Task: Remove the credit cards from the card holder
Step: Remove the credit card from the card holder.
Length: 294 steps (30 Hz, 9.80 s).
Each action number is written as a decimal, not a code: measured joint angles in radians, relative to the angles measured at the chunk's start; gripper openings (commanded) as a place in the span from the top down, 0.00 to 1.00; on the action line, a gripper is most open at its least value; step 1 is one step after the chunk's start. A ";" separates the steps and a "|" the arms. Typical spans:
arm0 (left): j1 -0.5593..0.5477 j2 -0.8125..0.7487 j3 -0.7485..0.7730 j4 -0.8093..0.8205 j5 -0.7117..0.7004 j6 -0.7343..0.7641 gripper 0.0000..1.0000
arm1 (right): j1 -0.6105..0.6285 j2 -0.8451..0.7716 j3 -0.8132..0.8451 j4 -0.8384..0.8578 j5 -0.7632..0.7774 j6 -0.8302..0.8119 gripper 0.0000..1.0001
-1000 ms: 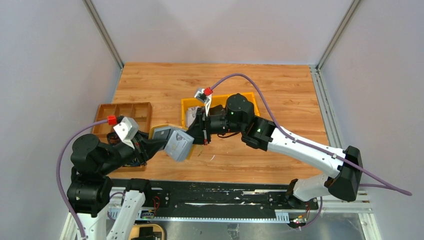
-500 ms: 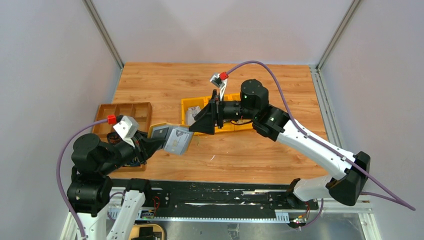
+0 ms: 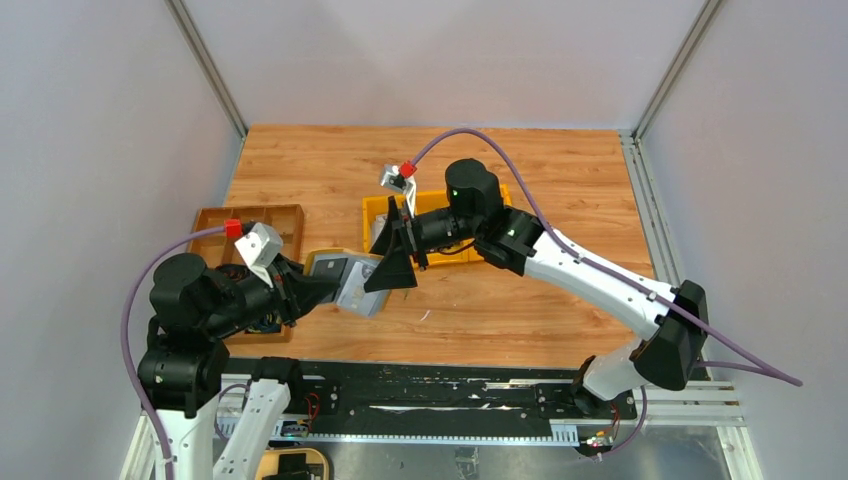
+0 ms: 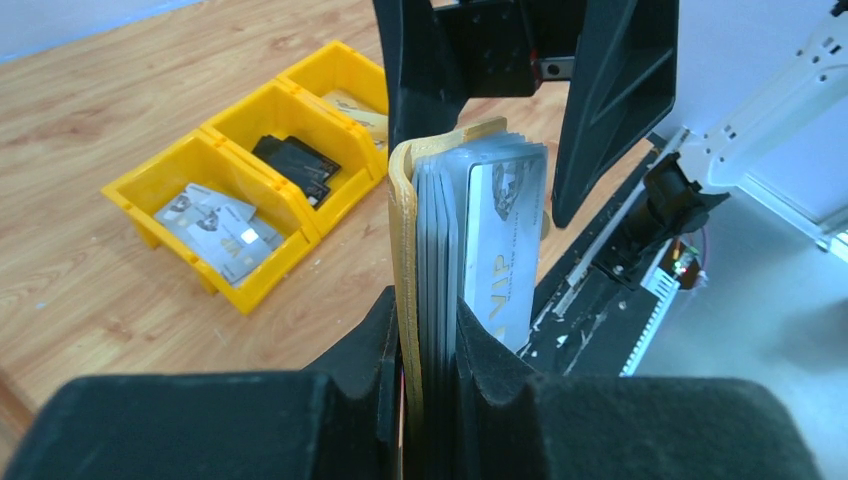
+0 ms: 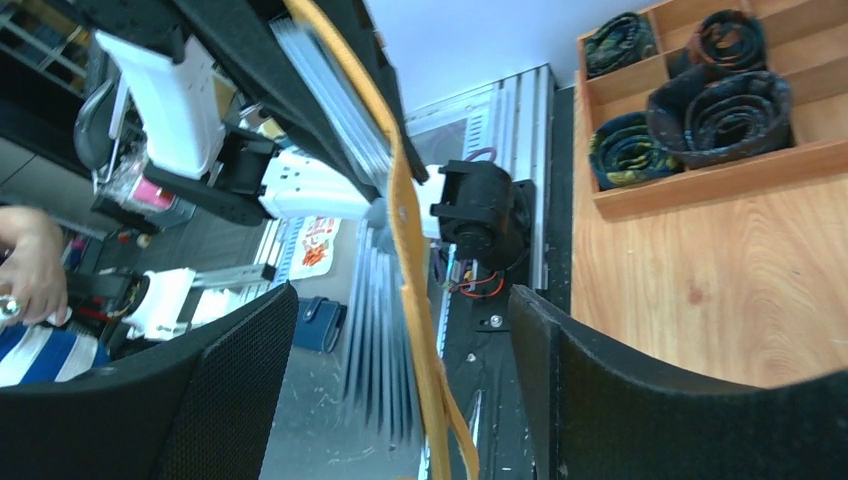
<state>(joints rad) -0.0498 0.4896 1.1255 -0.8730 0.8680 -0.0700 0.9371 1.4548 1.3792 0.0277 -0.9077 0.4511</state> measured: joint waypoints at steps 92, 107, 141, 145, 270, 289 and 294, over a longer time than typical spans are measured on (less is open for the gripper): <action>0.012 0.001 -0.192 0.521 0.090 -0.672 0.57 | 0.058 0.011 -0.151 0.335 0.162 0.429 0.97; 0.012 0.019 -0.189 0.581 0.135 -0.751 0.90 | 0.057 -0.032 -0.287 0.573 0.105 0.554 0.84; 0.007 -0.017 -0.115 0.497 -0.153 -0.709 1.00 | 0.068 0.063 -0.310 0.847 0.317 0.776 0.63; 0.007 -0.026 -0.116 0.509 -0.157 -0.708 1.00 | 0.069 0.061 -0.319 0.888 0.297 0.794 0.60; 0.002 -0.012 -0.099 0.430 -0.201 -0.752 0.66 | 0.068 0.166 -0.367 1.197 0.299 0.954 0.98; 0.002 -0.023 -0.140 0.430 -0.177 -0.783 0.81 | 0.069 0.122 -0.447 1.207 0.310 0.939 1.00; 0.000 -0.019 -0.140 0.417 -0.176 -0.784 0.85 | 0.068 0.106 -0.480 1.210 0.319 0.938 1.00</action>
<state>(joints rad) -0.0502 0.4706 0.9855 -0.4557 0.6918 -0.8543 1.0054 1.5604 0.8993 1.2377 -0.5892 1.3891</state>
